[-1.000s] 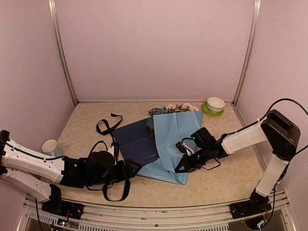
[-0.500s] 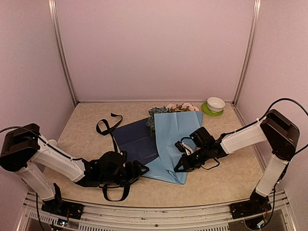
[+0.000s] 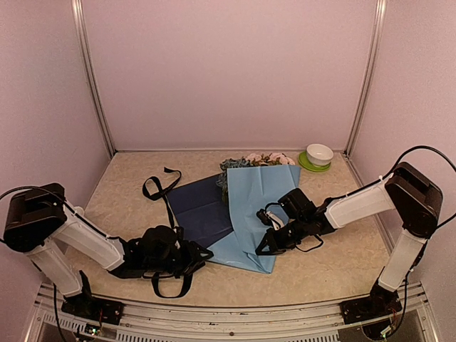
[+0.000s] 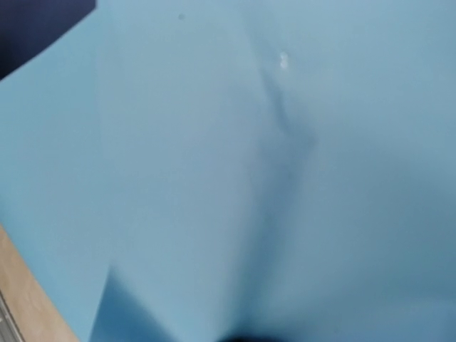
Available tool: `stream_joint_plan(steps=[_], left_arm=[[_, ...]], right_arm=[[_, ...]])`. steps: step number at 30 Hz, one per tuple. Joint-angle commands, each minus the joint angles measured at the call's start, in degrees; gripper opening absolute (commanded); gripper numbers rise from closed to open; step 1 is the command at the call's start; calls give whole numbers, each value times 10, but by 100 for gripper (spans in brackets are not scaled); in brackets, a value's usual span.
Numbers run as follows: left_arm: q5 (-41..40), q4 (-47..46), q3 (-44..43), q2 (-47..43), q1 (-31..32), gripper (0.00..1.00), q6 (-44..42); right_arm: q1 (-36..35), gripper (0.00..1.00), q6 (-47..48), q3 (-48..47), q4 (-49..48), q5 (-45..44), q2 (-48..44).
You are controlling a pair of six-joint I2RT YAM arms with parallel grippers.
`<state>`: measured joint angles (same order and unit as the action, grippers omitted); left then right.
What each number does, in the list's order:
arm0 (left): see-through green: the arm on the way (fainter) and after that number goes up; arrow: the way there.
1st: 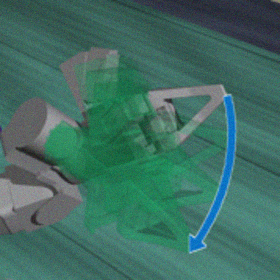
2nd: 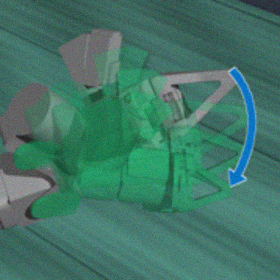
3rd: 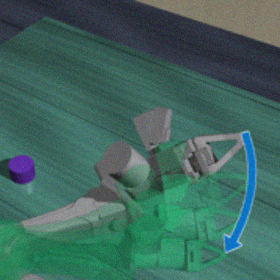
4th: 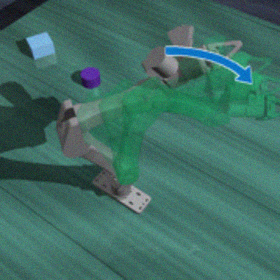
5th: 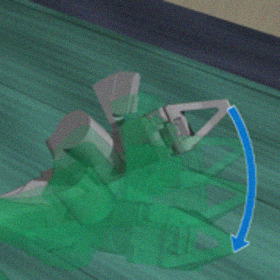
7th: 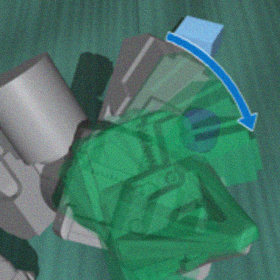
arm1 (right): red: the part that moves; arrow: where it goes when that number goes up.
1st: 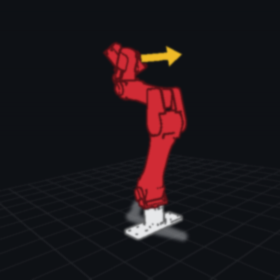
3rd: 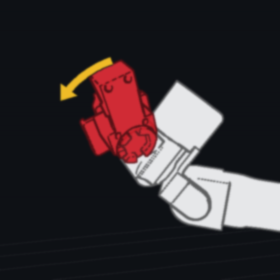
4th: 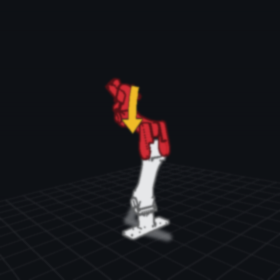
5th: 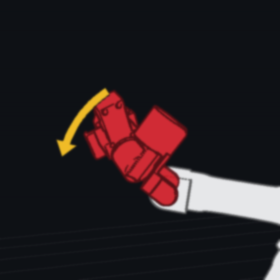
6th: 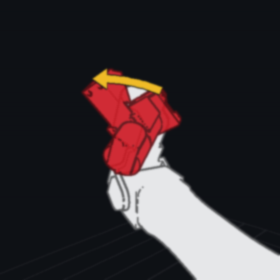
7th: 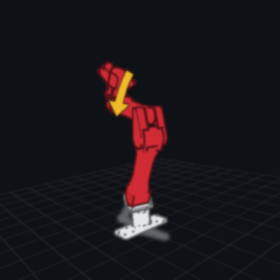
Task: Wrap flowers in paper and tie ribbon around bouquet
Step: Pick up the two-thirds-folded wrapping paper from the center of the board.
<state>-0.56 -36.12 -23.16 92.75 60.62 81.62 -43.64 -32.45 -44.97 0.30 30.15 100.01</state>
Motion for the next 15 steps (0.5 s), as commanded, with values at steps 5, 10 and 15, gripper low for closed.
stream_joint_plan(steps=[5,10,15], left_arm=[[-82,57,-27,-33,7,44,-25],[-68,63,-47,-18,4,11,-44],[-109,127,-100,-36,26,0,-112]], right_arm=[[-6,0,-2,4,-1,-2,-2],[-7,0,-3,1,-6,5,2],[-7,0,-7,7,-13,9,10]])
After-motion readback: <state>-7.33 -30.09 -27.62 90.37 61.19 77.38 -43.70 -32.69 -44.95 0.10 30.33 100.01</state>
